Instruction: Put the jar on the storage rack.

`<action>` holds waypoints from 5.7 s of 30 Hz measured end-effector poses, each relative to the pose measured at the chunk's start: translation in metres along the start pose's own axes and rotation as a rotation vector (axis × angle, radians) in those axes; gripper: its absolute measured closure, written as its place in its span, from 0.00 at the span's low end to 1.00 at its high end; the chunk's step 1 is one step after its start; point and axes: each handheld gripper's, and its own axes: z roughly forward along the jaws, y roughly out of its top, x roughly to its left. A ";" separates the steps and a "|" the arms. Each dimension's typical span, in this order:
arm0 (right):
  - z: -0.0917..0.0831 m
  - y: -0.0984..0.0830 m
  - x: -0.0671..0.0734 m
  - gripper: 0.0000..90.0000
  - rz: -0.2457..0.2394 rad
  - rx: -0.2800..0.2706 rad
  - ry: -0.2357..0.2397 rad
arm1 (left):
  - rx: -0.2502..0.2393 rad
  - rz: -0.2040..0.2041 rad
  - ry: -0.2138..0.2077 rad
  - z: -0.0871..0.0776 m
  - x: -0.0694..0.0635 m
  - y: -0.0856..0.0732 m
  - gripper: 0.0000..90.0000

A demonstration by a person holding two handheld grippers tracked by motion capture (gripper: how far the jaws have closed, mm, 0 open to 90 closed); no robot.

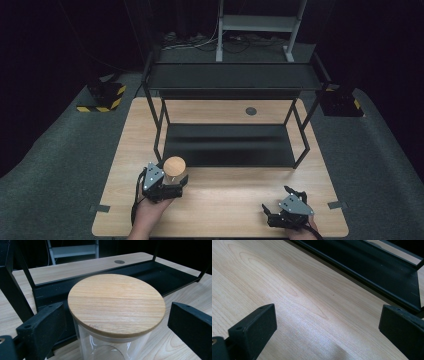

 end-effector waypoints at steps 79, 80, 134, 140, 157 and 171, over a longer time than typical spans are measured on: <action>0.000 0.000 0.000 0.01 0.003 0.000 0.003 | -0.071 0.031 0.012 -0.004 0.000 0.014 0.29; 0.000 0.000 0.000 0.01 0.003 0.000 0.004 | -0.074 0.032 0.012 -0.005 -0.001 0.016 0.29; 0.000 0.000 -0.001 0.01 0.005 0.000 0.006 | -0.110 0.082 -0.017 -0.003 -0.029 0.068 0.29; 0.000 0.000 -0.001 0.01 0.008 0.001 0.007 | -0.114 0.086 -0.021 0.000 -0.030 0.072 0.29; 0.000 0.000 0.000 0.01 0.000 0.002 0.007 | -0.107 0.095 -0.033 0.012 -0.036 0.078 0.29; 0.000 0.000 -0.001 0.01 0.006 -0.002 0.011 | -0.107 0.101 -0.044 0.026 -0.041 0.081 0.29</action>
